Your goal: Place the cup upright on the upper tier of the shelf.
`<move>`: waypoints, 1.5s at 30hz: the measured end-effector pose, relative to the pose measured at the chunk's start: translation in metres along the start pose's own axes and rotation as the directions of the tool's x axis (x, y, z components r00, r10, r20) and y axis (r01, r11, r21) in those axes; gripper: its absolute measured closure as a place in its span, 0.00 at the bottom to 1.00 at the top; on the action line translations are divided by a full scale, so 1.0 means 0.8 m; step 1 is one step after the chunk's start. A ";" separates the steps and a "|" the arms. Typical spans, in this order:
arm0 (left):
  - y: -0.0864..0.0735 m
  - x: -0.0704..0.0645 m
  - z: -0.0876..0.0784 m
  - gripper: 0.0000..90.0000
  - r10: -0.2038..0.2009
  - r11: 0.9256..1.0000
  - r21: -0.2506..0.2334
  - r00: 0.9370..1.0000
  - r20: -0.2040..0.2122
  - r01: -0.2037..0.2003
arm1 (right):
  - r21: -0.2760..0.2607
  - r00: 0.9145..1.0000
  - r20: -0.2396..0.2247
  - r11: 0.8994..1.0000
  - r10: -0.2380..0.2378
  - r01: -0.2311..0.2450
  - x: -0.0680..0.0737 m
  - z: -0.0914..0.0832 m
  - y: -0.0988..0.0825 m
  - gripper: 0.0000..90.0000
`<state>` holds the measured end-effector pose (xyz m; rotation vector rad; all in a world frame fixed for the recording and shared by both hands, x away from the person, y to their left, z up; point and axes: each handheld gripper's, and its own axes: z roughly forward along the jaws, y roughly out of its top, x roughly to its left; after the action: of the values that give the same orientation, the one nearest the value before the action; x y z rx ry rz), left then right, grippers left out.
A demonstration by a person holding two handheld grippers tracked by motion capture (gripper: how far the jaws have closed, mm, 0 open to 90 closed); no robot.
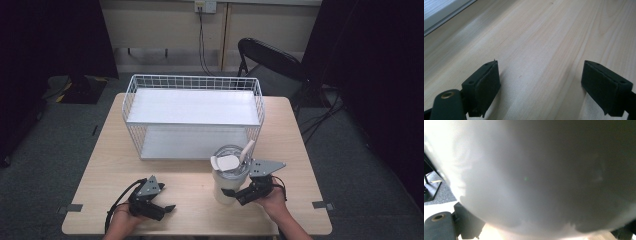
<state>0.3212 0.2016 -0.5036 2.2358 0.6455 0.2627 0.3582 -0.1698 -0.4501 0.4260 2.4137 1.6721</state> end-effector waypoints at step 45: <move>0.000 0.000 0.000 0.16 0.001 1.000 0.000 1.000 -0.003 -0.001 | -0.016 0.999 0.017 0.999 0.039 -0.039 -0.025 -0.049 0.101 0.10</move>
<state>0.3212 0.2016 -0.5036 2.2357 0.6462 0.2663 0.3761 -0.1843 -0.3609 0.4866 2.3935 1.6944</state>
